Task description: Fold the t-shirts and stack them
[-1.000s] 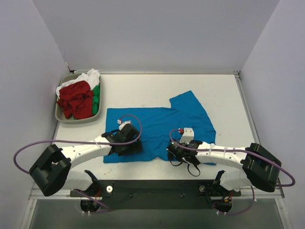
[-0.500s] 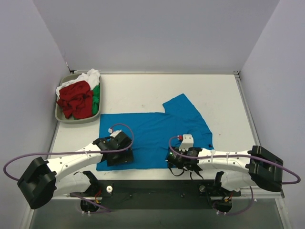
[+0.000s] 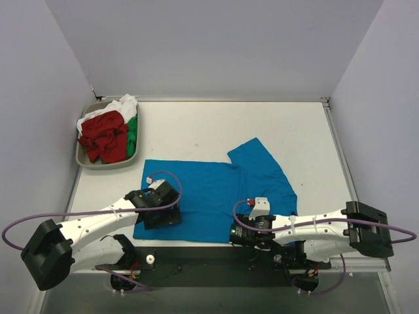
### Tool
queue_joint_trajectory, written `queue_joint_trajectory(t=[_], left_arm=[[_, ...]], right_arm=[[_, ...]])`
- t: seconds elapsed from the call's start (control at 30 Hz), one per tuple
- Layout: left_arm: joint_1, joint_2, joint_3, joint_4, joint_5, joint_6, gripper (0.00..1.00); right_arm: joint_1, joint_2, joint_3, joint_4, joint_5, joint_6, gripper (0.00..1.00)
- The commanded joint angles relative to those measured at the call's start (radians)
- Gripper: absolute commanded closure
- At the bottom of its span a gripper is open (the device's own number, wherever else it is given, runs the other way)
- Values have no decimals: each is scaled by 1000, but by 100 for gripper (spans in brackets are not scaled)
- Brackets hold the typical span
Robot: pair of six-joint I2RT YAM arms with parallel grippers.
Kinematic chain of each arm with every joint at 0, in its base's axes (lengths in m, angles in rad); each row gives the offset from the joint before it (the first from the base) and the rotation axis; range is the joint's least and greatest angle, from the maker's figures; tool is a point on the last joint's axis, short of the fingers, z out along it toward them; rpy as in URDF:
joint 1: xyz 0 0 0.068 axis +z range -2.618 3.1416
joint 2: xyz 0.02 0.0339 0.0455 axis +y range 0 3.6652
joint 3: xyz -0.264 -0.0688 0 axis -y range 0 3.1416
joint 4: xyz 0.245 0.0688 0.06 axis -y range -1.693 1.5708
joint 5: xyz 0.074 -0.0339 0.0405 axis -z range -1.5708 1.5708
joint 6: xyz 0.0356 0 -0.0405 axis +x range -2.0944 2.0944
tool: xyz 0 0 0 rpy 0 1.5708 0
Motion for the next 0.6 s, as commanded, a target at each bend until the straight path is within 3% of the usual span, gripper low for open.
queue_joint_trajectory(t=[0.0, 0.17, 0.33, 0.43, 0.57], left_arm=[[-14, -34, 45, -50, -18, -24, 9], [-22, -66, 195, -164, -33, -12, 9], [-8, -53, 483, -282, -141, 57, 5], [59, -25, 591, -277, -176, 134, 3], [257, 19, 605, -196, -104, 278, 3]], right_arm=[[13, 94, 11, -173, -100, 27, 0], [-81, 100, 164, -279, -9, -87, 0], [-251, 6, 394, -369, 101, -334, 0], [-432, -51, 497, -363, 132, -508, 0], [-703, -68, 574, -272, 77, -731, 0]])
